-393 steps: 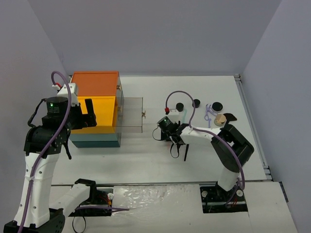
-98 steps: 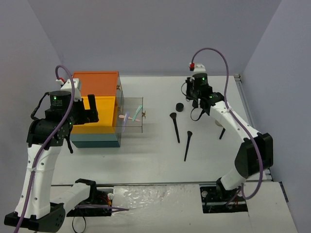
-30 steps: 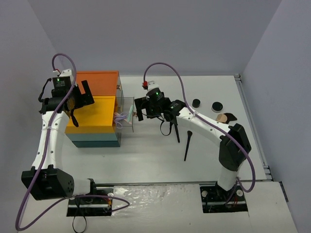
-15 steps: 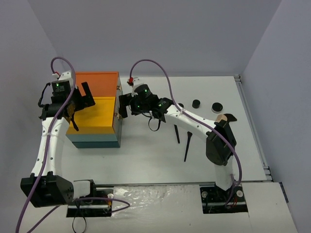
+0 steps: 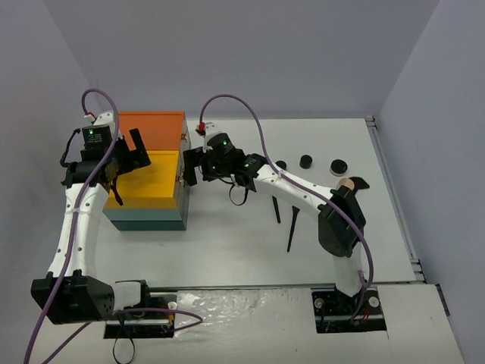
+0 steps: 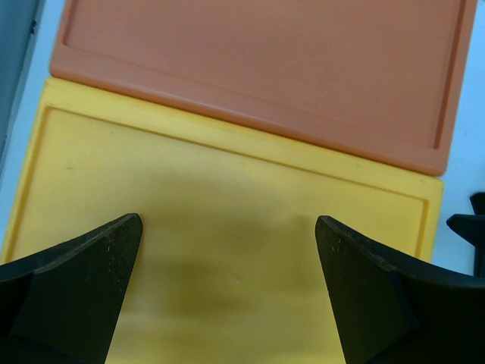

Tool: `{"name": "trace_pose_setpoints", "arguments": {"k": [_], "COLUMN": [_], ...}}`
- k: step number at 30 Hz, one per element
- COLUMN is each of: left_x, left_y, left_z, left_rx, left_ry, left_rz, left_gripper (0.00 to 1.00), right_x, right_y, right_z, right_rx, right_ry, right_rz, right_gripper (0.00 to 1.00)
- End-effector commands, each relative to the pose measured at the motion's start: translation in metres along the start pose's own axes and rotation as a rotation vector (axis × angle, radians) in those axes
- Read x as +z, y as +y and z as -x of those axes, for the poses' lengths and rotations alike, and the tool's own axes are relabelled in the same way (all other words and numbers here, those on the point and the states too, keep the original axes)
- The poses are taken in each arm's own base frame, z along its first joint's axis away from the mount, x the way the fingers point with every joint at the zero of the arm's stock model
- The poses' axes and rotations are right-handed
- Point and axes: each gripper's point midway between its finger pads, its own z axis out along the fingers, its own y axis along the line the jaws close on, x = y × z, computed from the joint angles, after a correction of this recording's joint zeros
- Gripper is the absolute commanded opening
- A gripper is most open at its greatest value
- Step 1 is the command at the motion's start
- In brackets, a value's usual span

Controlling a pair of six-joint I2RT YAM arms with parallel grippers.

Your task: Organize the makeup

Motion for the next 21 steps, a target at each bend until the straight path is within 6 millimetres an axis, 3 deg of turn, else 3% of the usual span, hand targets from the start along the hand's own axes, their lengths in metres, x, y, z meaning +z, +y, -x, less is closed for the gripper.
{"name": "trace_pose_setpoints", "arguments": {"k": [1,5,8,10,12,15,19,21], "left_x": [-0.035,-0.045,-0.049,-0.046,-0.042,-0.028,-0.005,0.009], "left_y": [-0.038,-0.082,-0.115,-0.135,-0.157,-0.183,-0.206,-0.211], "left_z": [0.022,0.026,0.027,0.022,0.015,0.002,-0.017,-0.026], "left_rx": [0.075,0.156,0.187,0.211,0.244,0.283,0.316,0.34], "left_ry": [-0.049,-0.061,-0.073,-0.068,-0.056,-0.033,-0.007,0.009], "left_rz": [-0.068,-0.12,-0.165,-0.188,-0.204,-0.2,-0.171,-0.137], "left_gripper": [0.97,0.97,0.97,0.97,0.97,0.97,0.97,0.97], "right_x": [-0.067,-0.119,-0.161,-0.198,-0.223,-0.264,-0.298,-0.303], "right_y": [-0.004,-0.063,-0.101,-0.116,-0.132,-0.143,-0.146,-0.149], "right_z": [0.08,0.087,0.078,0.079,0.07,0.064,0.05,0.041], "right_rx": [0.034,0.071,0.067,0.064,0.067,0.087,0.118,0.13], "right_ry": [-0.268,-0.327,-0.333,-0.376,-0.398,-0.463,-0.515,-0.519], "right_rz": [-0.044,-0.201,-0.344,-0.422,-0.503,-0.578,-0.594,-0.605], "right_gripper": [1.0,1.0,1.0,1.0,1.0,1.0,1.0,1.0]}}
